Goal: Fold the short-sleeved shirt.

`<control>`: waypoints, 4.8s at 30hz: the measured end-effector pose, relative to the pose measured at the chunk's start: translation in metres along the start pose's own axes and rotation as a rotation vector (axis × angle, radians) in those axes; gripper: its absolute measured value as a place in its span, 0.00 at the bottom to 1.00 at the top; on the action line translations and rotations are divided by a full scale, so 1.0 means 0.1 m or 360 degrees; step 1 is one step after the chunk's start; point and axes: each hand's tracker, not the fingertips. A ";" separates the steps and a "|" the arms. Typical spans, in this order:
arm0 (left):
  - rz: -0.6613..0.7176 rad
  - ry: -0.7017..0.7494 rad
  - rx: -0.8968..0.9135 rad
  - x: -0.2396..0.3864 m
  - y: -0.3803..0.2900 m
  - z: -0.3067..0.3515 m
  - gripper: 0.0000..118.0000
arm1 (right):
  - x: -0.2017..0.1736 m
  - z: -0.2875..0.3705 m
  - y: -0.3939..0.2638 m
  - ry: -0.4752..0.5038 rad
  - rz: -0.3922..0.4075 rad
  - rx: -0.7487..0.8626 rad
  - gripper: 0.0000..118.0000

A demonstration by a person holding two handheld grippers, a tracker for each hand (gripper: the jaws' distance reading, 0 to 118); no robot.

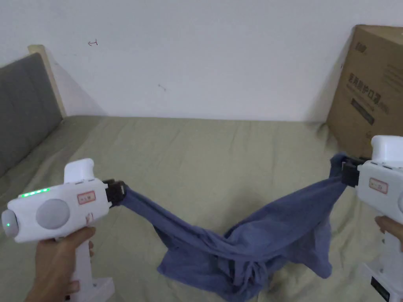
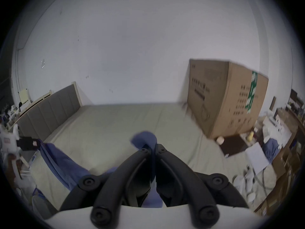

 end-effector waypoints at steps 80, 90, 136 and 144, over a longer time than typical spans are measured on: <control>0.0173 0.0495 -0.0705 -1.28 -2.31 0.55 0.72 | -0.09 0.62 -2.96 -0.0148 -0.0451 -0.0862 0.71; -0.0206 0.0168 0.0089 -0.24 -1.08 0.97 0.78 | -0.45 1.03 -1.41 -0.0097 -0.0225 -0.0061 0.88; -0.0215 0.0332 -0.0817 -0.83 -0.42 -3.38 0.88 | -0.47 -1.14 -1.20 -0.0261 0.0015 -0.0027 0.00; -0.0337 0.0402 -0.0945 -0.78 -0.69 -3.57 0.64 | -0.41 -1.21 -1.33 -0.0281 0.0030 -0.0121 0.00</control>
